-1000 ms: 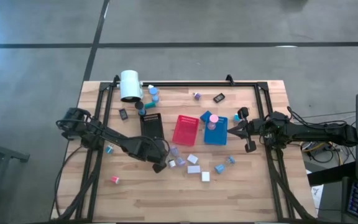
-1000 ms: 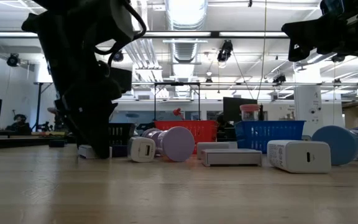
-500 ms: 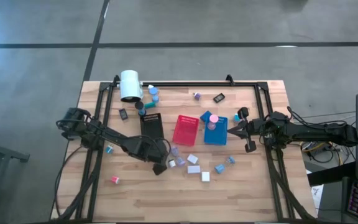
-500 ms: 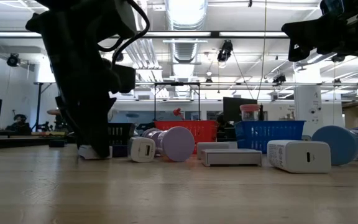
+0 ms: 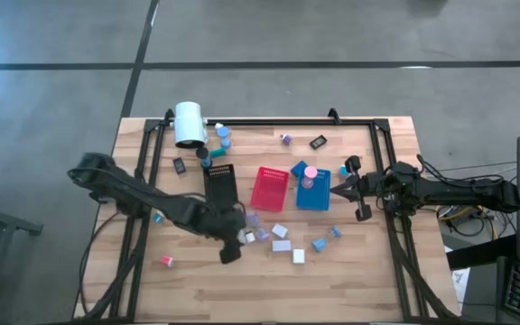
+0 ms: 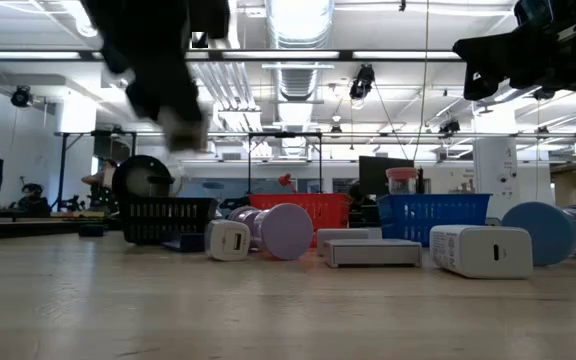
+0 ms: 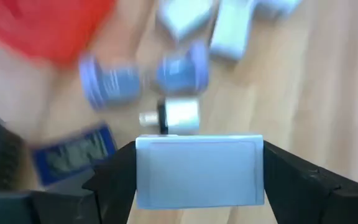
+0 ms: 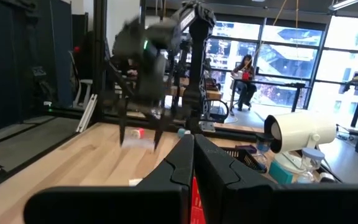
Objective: Pick & Place Office items
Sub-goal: Put the left white digital clock into the red bin
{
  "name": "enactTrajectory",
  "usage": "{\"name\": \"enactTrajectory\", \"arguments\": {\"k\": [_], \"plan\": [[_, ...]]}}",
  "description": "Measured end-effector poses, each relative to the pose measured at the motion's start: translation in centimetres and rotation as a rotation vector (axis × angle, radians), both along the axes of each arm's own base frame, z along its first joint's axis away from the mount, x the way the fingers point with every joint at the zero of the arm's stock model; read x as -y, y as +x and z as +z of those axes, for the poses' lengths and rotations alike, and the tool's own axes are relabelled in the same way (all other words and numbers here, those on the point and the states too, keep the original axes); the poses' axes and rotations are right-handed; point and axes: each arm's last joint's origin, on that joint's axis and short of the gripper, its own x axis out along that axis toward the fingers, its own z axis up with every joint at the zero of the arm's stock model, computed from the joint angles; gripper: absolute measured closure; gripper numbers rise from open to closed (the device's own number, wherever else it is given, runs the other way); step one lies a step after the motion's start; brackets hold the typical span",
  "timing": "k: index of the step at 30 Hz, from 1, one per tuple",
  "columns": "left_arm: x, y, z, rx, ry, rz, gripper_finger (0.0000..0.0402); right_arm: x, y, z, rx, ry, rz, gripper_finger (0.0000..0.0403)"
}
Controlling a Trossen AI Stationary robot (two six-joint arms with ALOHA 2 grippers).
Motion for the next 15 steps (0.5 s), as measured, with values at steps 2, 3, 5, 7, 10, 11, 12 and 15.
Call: {"name": "enactTrajectory", "arguments": {"k": [2,3,5,7,10,11,12,15], "plan": [[-0.5,-0.9,2.2,0.085,0.043,-0.006,0.0112,0.0,0.0,0.0,0.001,0.0,0.0,0.0394],[-0.9,-1.5,3.3,0.132,0.069,-0.006,0.0112,0.0,0.0,0.0,0.002,0.0,0.0,0.0394],[-1.6,-3.0,5.2,0.215,0.141,-0.002,0.0112,0.0,0.0,0.0,0.003,0.001,0.0,0.0394],[-2.3,-4.5,6.9,0.304,0.194,-0.026,0.0112,0.0,0.0,0.0,0.003,0.0,0.0,0.0394],[-3.2,-7.0,8.5,0.43,0.25,-0.091,0.0112,0.0,0.0,0.0,0.005,-0.004,0.0,0.0394],[-3.5,-7.8,8.9,0.47,0.267,-0.12,0.0112,0.0,0.0,0.1,0.008,-0.01,-0.001,0.0394],[-3.7,-8.6,9.1,0.503,0.286,-0.152,0.0112,0.0,0.0,0.1,0.01,-0.017,-0.002,0.0394],[-4.6,-10.9,8.9,0.593,0.335,-0.198,0.0112,0.0,0.0,0.1,0.012,-0.03,-0.004,0.0394]]}}
